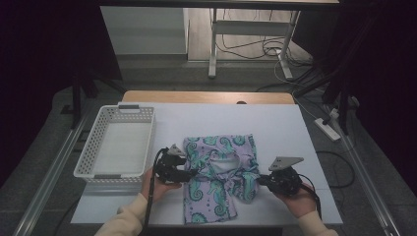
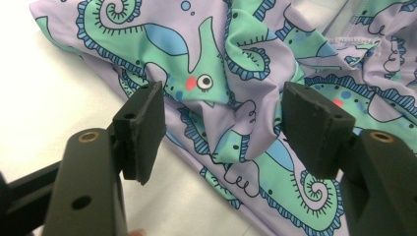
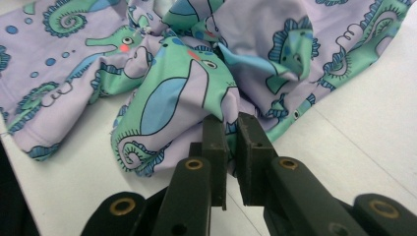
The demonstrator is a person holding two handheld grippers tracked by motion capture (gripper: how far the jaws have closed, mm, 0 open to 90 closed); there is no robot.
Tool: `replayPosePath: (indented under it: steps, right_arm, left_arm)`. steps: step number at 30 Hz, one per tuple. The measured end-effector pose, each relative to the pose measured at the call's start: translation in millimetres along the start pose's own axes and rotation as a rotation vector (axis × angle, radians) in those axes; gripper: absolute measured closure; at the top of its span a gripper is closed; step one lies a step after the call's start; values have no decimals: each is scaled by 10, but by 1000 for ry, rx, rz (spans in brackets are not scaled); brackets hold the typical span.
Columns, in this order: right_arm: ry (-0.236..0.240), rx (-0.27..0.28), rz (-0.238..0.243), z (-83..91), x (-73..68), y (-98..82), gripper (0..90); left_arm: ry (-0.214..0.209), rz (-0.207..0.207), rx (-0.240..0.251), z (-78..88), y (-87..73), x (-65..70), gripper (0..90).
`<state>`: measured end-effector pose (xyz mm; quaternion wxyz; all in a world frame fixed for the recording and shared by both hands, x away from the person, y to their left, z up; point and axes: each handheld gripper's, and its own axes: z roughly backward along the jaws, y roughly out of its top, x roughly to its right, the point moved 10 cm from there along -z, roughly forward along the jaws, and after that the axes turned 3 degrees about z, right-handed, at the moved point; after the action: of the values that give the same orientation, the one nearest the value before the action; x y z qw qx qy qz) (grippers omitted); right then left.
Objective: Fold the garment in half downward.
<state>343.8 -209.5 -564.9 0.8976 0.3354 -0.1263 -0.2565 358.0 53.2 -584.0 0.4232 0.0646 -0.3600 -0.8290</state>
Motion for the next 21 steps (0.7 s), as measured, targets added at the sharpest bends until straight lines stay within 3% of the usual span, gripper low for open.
replayPosePath:
  steps: [5,11,16,21]
  right_arm:
    - [-8,20,-12,-61,-10,31,705]
    - [-34,68,-21,151,-83,54,579]
    - [11,53,7,155,-293,-35,555]
    - [66,17,57,6,-471,-82,545]
  left_arm:
    - [1,-2,-3,-4,-3,2,345]
    - [-1,-4,-5,-6,-11,1,343]
    - [1,0,-1,2,-5,1,342]
    - [-1,-3,-4,-9,2,10,342]
